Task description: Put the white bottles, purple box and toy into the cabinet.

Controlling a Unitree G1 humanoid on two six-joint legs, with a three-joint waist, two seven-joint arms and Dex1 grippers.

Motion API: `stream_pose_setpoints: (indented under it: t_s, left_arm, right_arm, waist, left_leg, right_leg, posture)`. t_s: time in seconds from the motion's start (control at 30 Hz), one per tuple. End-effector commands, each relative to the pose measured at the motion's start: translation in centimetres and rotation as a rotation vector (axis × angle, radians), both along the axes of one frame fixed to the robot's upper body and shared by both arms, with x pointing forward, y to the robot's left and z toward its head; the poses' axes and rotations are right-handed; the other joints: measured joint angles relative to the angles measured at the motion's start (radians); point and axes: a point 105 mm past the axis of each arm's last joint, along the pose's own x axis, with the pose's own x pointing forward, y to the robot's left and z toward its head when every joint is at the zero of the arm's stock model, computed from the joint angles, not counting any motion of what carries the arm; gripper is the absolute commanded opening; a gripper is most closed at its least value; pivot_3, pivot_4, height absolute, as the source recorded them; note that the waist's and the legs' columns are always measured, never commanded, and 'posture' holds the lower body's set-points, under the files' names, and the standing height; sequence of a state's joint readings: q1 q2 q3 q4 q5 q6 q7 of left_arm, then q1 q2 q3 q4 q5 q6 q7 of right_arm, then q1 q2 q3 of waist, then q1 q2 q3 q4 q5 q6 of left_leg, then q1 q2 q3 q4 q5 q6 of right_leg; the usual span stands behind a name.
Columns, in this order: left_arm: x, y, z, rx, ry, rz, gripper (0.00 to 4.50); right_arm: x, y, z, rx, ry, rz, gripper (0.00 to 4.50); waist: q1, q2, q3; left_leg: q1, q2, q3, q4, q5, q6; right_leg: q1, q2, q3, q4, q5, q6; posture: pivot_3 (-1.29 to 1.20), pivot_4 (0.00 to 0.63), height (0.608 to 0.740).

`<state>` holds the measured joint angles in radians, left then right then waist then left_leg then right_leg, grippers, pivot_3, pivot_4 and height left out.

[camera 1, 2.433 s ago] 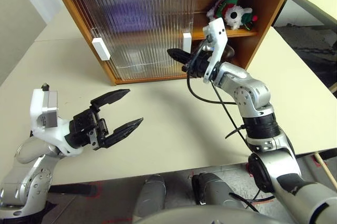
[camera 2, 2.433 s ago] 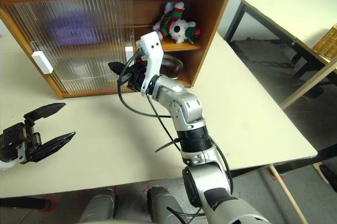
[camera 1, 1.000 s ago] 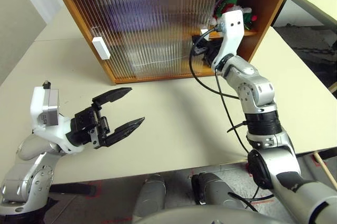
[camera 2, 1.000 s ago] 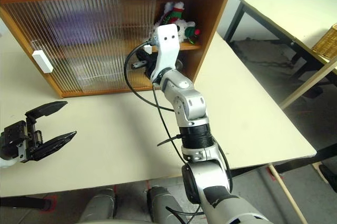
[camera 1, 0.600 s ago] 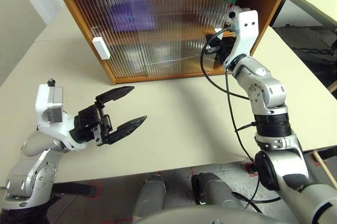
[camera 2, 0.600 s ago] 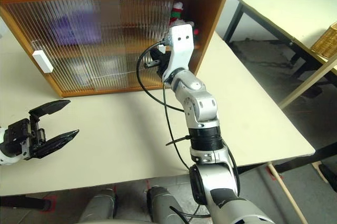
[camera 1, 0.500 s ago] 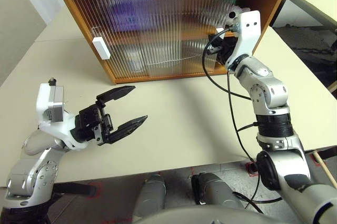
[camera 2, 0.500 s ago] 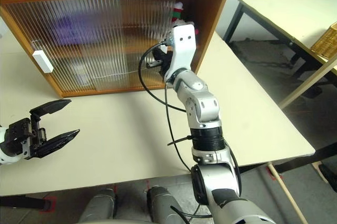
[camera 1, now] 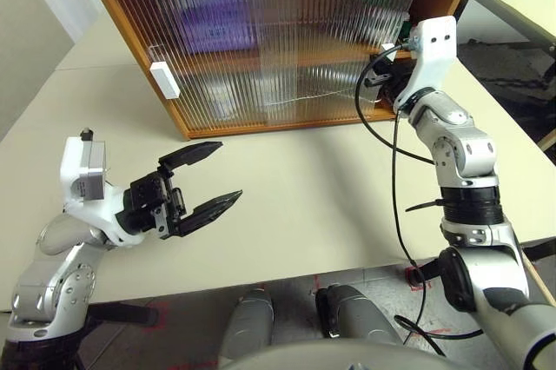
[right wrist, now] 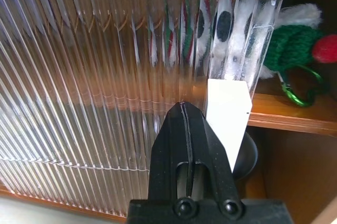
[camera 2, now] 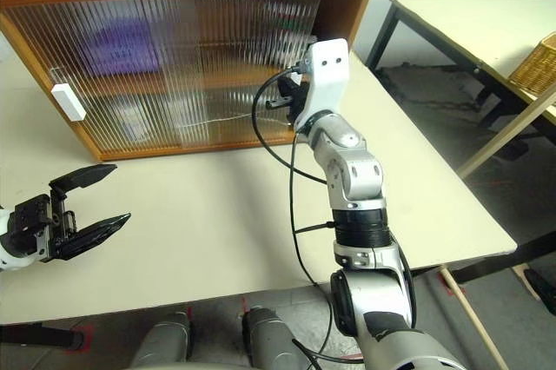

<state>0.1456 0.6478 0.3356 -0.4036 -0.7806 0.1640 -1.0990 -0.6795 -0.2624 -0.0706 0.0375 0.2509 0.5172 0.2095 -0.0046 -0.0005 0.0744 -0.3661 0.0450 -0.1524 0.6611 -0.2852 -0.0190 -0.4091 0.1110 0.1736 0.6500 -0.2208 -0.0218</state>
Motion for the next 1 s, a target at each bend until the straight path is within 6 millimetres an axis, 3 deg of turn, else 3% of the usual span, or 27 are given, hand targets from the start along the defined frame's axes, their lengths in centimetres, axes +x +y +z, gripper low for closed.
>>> stream_pose_setpoints:
  t_s: [0.03,0.73,1.0]
  left_arm:
    - [0.2,-0.1,-0.4,0.004,0.017,-0.008,4.50]
    - [0.2,-0.1,-0.4,0.004,0.017,-0.015,4.50]
    - [0.3,-0.1,-0.4,0.004,0.013,-0.011,4.50]
  right_arm:
    - [0.2,-1.7,-0.3,-0.003,0.006,-0.059,0.01]
    - [0.8,-6.5,-0.2,-0.060,0.002,-0.174,0.01]
    - [0.7,-6.6,0.1,-0.061,-0.008,-0.170,0.01]
  waist:
    - [0.000,0.000,0.000]
    - [-0.003,0.000,0.000]
    - [-0.001,0.000,0.000]
  left_leg:
    - [0.000,0.000,0.000,0.000,0.000,0.000]
    - [0.000,-0.002,0.000,0.001,0.001,0.001]
    - [0.000,-0.002,-0.001,0.001,0.001,0.002]
  right_leg:
    - [0.000,0.000,0.000,0.000,0.000,0.000]
    - [0.001,0.000,0.001,-0.001,0.001,0.003]
    - [0.002,-0.001,0.002,-0.001,0.001,0.004]
  posture:
    - [0.01,0.082,0.740]
    - [0.00,0.079,0.740]
    - [0.01,0.079,0.740]
